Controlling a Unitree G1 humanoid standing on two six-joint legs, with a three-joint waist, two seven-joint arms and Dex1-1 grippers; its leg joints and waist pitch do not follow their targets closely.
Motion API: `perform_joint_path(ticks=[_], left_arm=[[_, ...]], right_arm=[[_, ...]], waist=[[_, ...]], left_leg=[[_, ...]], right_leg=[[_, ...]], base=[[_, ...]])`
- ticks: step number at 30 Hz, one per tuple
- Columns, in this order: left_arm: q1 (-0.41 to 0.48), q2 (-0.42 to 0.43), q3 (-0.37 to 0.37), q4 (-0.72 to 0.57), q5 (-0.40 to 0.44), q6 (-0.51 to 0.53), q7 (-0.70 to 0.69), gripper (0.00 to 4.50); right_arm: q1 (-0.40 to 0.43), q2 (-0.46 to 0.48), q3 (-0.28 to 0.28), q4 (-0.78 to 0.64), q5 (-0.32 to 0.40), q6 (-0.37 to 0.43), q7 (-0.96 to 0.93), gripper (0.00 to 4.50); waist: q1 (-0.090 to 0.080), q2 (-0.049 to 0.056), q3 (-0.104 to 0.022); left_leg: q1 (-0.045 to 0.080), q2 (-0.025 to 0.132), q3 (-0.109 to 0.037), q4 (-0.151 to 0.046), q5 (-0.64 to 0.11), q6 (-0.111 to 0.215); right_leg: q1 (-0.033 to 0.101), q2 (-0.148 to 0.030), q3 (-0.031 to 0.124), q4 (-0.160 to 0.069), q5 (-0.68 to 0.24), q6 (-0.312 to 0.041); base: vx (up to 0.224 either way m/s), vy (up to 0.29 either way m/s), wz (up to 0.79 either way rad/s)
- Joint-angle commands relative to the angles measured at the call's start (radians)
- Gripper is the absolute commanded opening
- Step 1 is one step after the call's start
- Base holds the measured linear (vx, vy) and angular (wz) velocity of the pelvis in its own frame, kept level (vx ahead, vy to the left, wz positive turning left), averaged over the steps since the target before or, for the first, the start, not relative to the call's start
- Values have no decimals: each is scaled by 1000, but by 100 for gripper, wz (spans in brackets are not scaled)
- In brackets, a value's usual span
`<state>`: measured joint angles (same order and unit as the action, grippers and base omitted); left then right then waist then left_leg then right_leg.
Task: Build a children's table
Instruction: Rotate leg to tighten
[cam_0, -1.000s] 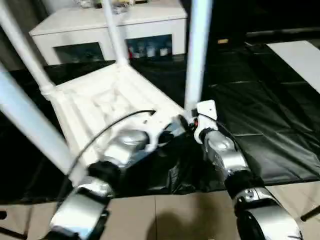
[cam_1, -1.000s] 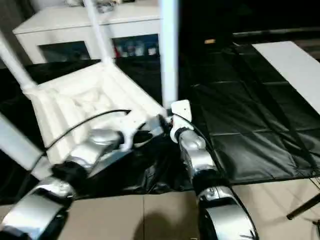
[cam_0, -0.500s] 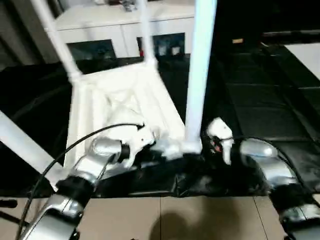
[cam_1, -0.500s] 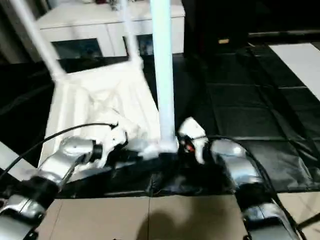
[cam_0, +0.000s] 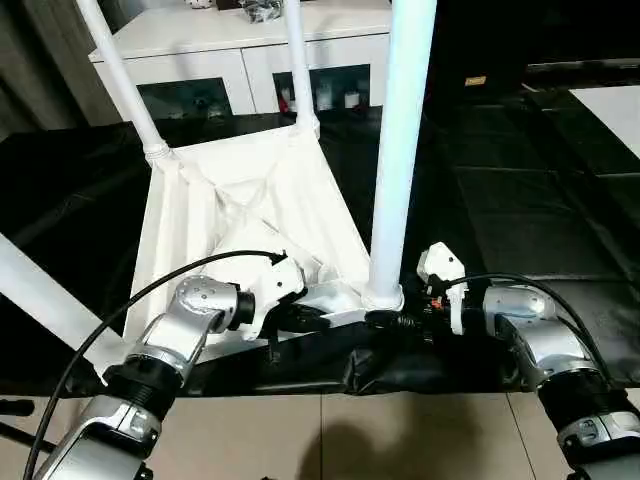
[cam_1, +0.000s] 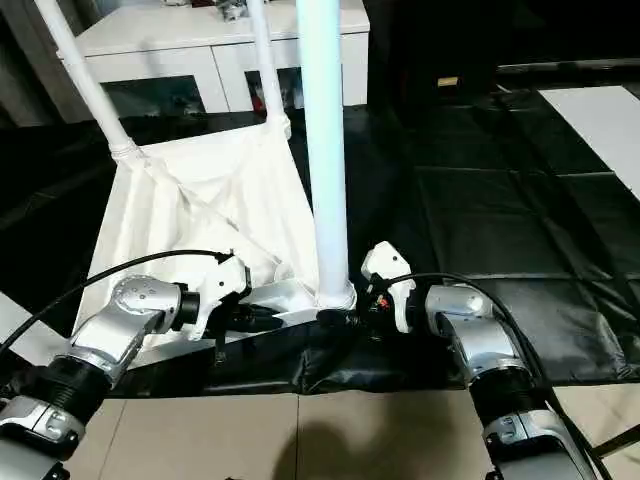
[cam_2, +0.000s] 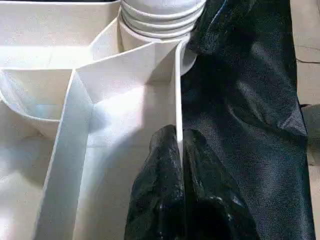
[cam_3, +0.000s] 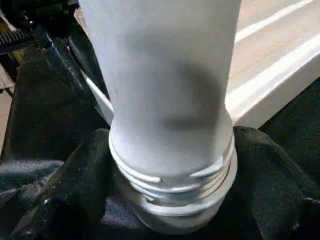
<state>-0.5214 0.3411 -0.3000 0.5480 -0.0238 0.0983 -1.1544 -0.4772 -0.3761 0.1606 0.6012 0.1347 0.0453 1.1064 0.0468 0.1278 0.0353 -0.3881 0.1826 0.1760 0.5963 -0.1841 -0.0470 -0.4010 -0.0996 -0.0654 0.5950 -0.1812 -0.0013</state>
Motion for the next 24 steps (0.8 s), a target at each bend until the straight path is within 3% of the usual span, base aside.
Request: perform_joint_path(ticks=[1, 8, 11, 14, 17, 22, 24], left_arm=[[9, 0, -16, -18, -4, 3, -35, 0], [14, 10, -16, -21, -4, 8, -35, 0], [16, 14, -18, -23, -2, 11, -34, 0], [17, 15, -20, -23, 1, 11, -34, 0], [18, 17, -22, -23, 2, 11, -35, 0], [20, 20, -25, -26, 5, 13, -37, 0], [20, 22, -27, -27, 7, 15, -37, 0]], right_arm=[[-22, 17, 8, -22, 30, 0, 54, 334], [-7, 11, 2, -62, 62, 15, 104, 329], [-10, 10, 6, -50, 38, -11, 78, 329], [-16, 15, 1, -41, 45, 13, 78, 329], [-18, 17, -4, -45, 61, 44, 91, 399], [-19, 15, 8, -42, 29, -7, 65, 407], [-16, 13, 3, -51, 49, 5, 86, 407]], waist=[[2, -21, -65], [3, -21, -67], [4, -21, -68], [5, -20, -69], [5, -19, -68], [8, -17, -67], [8, -18, -66]], left_leg=[[11, 40, -10, -65, -176, 124], [11, 39, -10, -63, -164, 132], [11, 38, -9, -61, -156, 134], [11, 38, -9, -60, -151, 136], [11, 38, -9, -60, -155, 135], [14, 40, -9, -63, -181, 121], [14, 39, -10, -63, -189, 115]], right_leg=[[51, -44, 26, -57, -129, -260], [52, -43, 25, -54, -100, -266], [52, -43, 24, -53, -91, -267], [52, -43, 24, -52, -85, -269], [53, -42, 24, -52, -88, -271], [50, -43, 24, -54, -114, -267], [51, -42, 25, -54, -118, -265]], base=[[0, 0, 0], [0, 0, 0], [0, 0, 0], [0, 0, 0], [0, 0, 0], [0, 0, 0], [0, 0, 0]])
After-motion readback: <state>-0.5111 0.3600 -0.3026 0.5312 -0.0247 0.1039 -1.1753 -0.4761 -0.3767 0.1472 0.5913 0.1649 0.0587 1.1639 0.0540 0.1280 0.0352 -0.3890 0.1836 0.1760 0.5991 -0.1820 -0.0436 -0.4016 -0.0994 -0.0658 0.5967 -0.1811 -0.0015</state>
